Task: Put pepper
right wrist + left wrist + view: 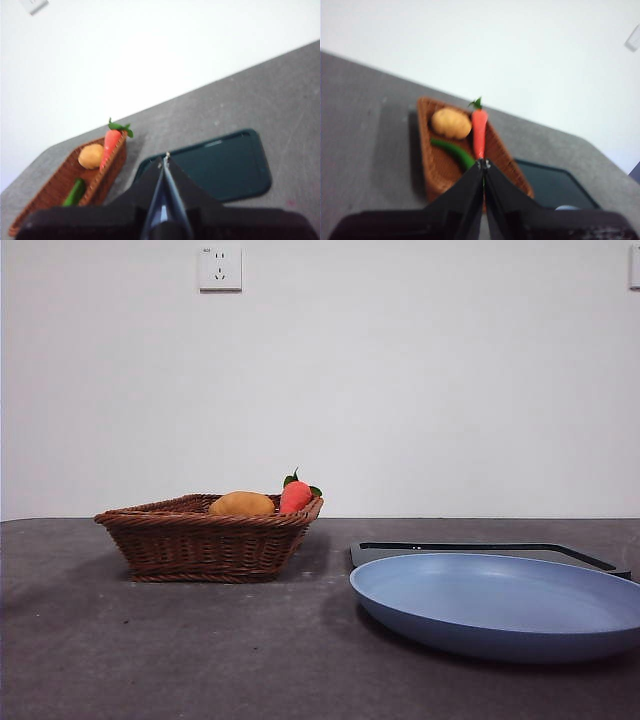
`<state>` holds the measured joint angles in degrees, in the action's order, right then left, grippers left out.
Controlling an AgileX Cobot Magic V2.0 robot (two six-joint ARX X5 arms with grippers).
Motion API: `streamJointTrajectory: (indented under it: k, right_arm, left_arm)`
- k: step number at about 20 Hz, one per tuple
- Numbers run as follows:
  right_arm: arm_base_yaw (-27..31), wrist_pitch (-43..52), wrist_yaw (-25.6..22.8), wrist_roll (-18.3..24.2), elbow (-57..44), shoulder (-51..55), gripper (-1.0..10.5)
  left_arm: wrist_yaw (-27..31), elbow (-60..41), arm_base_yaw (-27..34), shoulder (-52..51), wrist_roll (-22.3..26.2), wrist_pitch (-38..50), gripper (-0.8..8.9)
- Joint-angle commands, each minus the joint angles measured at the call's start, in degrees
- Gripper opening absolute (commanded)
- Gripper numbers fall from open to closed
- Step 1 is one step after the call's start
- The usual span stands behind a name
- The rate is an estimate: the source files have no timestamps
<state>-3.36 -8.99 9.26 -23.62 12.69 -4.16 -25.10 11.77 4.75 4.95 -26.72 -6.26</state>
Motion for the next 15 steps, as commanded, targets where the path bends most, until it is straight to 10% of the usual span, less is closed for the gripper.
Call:
streamJointTrajectory:
  k: [1, 15]
  right_arm:
    - [-0.2, -0.7, 1.5, 1.6, 4.7, -2.9, 0.1]
    - [-0.9, -29.2, 10.2, 17.5, 35.7, -25.2, 0.1]
  left_arm:
    - [-0.8, 4.3, 0.2, 3.1, 0.0, -1.8, 0.07]
    - [-12.3, 28.3, 0.1, 22.3, 16.6, -21.6, 0.07]
